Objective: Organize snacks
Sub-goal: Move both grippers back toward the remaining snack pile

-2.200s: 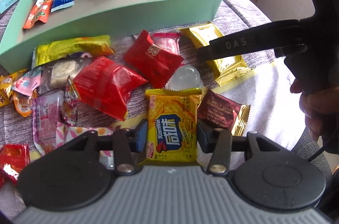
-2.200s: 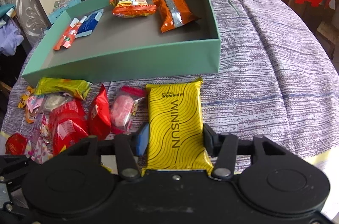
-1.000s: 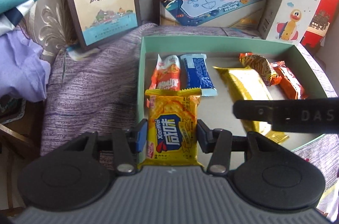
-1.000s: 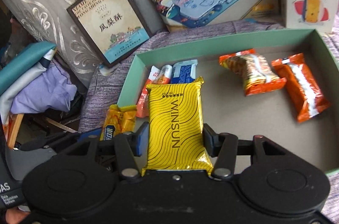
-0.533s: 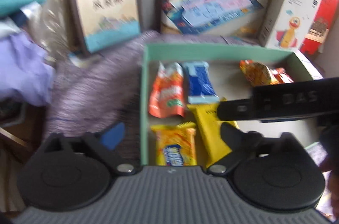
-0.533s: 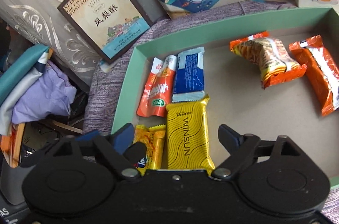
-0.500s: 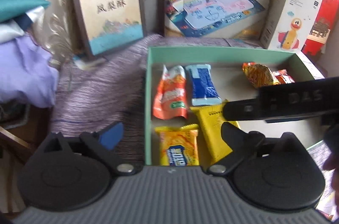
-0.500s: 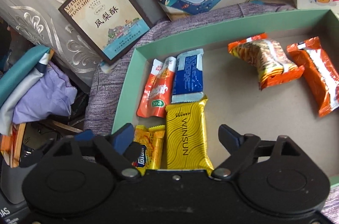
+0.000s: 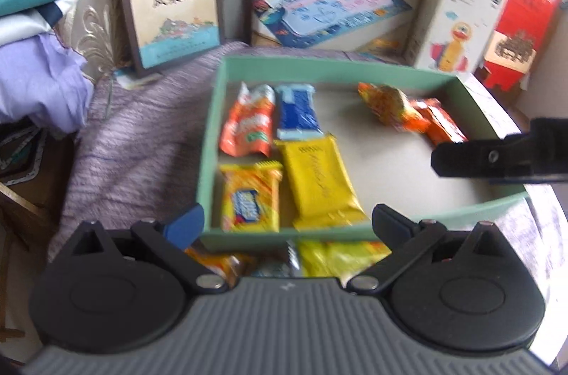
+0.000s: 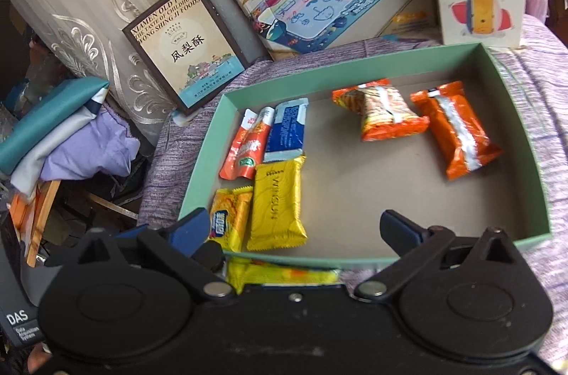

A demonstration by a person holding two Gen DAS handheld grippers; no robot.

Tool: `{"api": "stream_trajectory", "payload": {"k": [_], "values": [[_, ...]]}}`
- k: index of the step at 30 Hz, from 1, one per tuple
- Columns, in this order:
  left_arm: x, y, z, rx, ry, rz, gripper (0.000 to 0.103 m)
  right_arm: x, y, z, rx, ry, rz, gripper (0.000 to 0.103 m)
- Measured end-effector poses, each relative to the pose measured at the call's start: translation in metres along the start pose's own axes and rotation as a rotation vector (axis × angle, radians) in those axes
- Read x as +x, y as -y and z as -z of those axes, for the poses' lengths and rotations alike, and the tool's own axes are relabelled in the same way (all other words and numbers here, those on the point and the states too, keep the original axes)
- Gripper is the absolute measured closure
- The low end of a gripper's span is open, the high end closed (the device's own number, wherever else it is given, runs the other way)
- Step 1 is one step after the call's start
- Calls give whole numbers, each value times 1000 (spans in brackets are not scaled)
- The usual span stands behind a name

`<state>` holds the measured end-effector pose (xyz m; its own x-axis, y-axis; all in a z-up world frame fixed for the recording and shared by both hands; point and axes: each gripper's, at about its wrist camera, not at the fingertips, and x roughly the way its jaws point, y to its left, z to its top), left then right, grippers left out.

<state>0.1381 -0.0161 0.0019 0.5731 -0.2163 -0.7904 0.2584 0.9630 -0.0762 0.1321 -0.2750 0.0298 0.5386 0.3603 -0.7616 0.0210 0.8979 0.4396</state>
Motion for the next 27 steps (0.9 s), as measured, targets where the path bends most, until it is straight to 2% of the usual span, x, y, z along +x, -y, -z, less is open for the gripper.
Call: {"api": "stream_trajectory", "payload": {"k": [6, 13, 19, 22, 24, 25, 27], "values": [[-7, 26, 27, 31, -38, 35, 0, -28, 29, 26, 37, 8, 35, 0], [-3, 50, 52, 96, -66, 41, 1, -36, 54, 50, 93, -9, 54, 0], [5, 56, 55, 94, -76, 40, 29, -39, 64, 59, 101, 4, 66, 1], [12, 59, 56, 103, -93, 40, 41, -41, 62, 59, 76, 40, 104, 14], [16, 62, 60, 117, -102, 50, 47, -41, 63, 61, 64, 54, 109, 34], [16, 63, 62, 120, -94, 51, 48, -40, 63, 61, 62, 55, 107, 39], [16, 64, 64, 124, -89, 64, 56, -36, 63, 62, 51, 48, 107, 58]]}}
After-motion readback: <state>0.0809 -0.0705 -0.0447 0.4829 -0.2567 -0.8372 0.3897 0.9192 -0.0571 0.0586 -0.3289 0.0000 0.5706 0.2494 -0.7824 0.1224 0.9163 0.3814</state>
